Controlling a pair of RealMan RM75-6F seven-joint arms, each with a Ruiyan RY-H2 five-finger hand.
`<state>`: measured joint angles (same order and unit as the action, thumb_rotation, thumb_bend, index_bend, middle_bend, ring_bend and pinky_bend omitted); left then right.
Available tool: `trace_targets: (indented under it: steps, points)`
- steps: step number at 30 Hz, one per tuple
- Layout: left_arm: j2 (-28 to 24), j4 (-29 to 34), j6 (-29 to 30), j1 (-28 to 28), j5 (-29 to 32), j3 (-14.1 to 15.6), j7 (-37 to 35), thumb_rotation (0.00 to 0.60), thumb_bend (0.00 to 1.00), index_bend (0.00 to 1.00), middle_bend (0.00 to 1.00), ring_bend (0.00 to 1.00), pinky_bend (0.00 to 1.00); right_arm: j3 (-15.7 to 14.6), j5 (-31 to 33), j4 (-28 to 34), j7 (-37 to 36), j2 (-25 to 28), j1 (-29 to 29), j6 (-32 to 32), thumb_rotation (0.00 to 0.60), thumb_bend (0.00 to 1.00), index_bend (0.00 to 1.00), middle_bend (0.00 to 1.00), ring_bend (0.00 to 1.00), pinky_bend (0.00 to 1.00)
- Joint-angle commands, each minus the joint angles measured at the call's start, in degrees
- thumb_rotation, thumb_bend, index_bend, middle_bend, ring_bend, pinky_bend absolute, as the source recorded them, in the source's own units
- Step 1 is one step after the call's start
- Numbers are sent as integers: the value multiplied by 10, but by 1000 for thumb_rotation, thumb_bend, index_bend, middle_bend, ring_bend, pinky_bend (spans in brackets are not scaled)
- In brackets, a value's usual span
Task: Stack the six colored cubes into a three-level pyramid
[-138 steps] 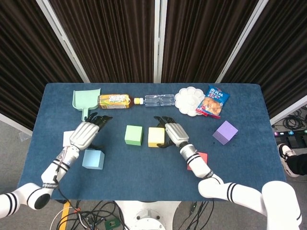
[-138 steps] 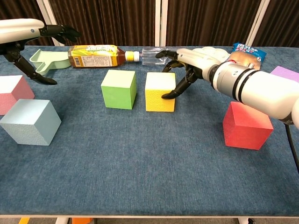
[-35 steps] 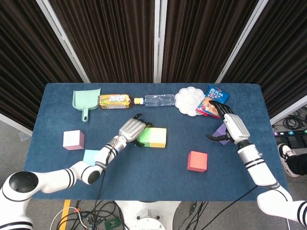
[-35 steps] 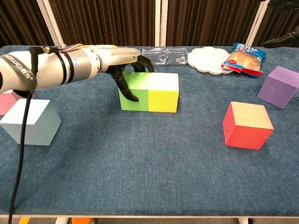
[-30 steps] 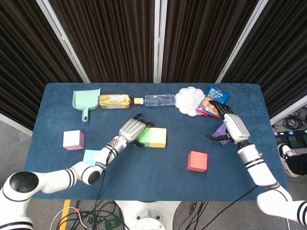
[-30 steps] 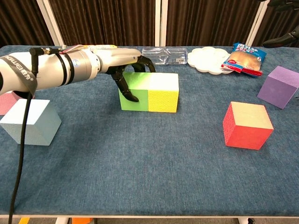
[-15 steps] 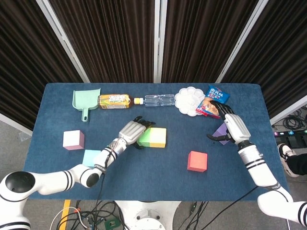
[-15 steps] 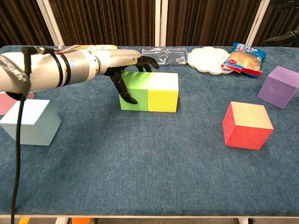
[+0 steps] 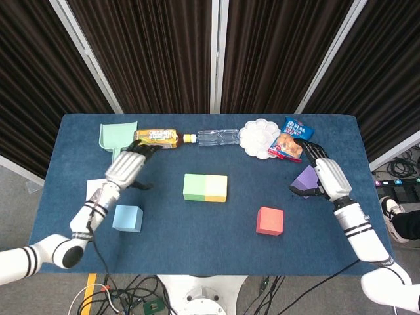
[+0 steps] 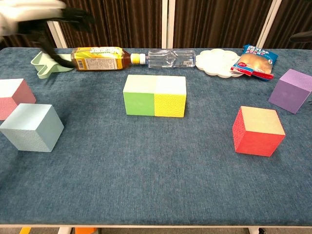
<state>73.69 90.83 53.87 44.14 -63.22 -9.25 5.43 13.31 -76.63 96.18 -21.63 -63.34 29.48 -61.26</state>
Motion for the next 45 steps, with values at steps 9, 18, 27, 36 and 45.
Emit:
trace_targets:
  steps: [9,18,27,36,45]
  points:
    - [-49,-9,30,-101,-5,65,-46,600,139,135,148,130,55,-10,-21,17,2,25,-19,-24,600,101,0,52,0,0]
    - [-46,-39,15,-119,-18,72,-59,600,140,135,146,130,54,-13,-23,24,5,27,-28,-38,600,101,0,52,0,0]
    - [-21,-67,14,-127,-28,82,-14,600,140,135,138,130,53,-14,-21,24,3,26,-31,-39,600,101,0,52,0,0]
    - [1,-118,0,-130,-49,74,-49,600,140,164,157,130,52,-16,-20,20,3,21,-30,-35,600,101,0,52,0,0]
    - [25,-163,-6,-129,-71,58,-106,600,149,275,396,199,54,-15,-16,22,8,19,-32,-38,600,101,0,52,0,0]
